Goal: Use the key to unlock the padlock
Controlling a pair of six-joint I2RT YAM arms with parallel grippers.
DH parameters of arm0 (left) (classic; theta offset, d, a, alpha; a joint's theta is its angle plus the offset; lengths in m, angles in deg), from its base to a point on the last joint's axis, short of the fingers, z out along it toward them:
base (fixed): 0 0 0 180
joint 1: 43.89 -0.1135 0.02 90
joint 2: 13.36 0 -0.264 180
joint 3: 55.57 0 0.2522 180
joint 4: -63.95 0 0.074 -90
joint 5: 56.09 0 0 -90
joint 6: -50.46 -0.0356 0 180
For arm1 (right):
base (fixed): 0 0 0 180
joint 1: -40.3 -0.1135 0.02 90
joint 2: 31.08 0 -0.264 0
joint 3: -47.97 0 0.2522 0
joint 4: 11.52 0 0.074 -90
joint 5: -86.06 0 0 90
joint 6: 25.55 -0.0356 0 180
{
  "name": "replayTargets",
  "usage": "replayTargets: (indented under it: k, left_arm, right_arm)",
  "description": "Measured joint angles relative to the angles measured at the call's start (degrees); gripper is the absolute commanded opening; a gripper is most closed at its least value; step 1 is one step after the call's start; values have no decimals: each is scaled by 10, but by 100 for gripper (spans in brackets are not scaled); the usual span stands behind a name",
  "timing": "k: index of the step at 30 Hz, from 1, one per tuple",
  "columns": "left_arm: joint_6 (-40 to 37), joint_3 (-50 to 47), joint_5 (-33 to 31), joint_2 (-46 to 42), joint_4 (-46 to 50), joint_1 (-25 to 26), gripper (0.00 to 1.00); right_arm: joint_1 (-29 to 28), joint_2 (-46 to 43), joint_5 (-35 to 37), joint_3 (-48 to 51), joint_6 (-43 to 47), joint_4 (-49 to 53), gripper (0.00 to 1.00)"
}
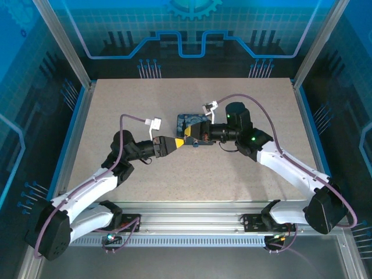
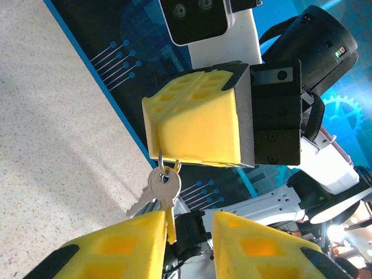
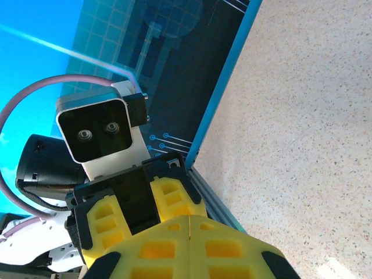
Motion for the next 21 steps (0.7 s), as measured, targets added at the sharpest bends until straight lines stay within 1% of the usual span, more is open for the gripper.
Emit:
replayTargets:
  k: [1, 4, 6, 8, 10, 11, 13, 15, 16, 17, 21]
  left_arm:
    - [-1, 0, 0, 0, 2, 0, 23]
    - [-2, 0, 0, 0, 5, 0, 13]
    - [-3, 1, 0, 0, 8, 0, 12]
    - [-3, 2, 0, 0, 8, 0, 7]
    - [-3, 2, 0, 0, 10, 0, 7]
    - [-4, 2, 0, 0, 11, 0, 11]
    - [-4, 2, -2, 0, 17, 0, 32]
    - [-9, 3, -6, 0, 20, 0, 49]
    - [-12, 3, -9, 0, 22, 0, 55]
    - [-13, 3, -12, 0, 25, 0, 58]
    - [-13, 3, -17, 1, 28, 0, 64]
  right_arm:
    - [0, -1, 0, 2, 0, 0, 0]
    - [0, -6, -4, 12, 0, 0, 0]
    - [0, -8, -6, 17, 0, 0, 0]
    - [0, -8, -9, 20, 0, 0, 0]
    - [0, -10, -9, 22, 0, 0, 0]
    - [0, -11, -10, 23, 0, -1, 0]
    - [0, -14, -11, 24, 0, 0, 0]
    - [0, -14, -11, 24, 0, -1, 0]
    - [0, -15, -12, 24, 0, -1, 0]
    - [0, -15, -13, 24, 0, -1, 0]
    - [0, -15, -15, 24, 0, -1, 0]
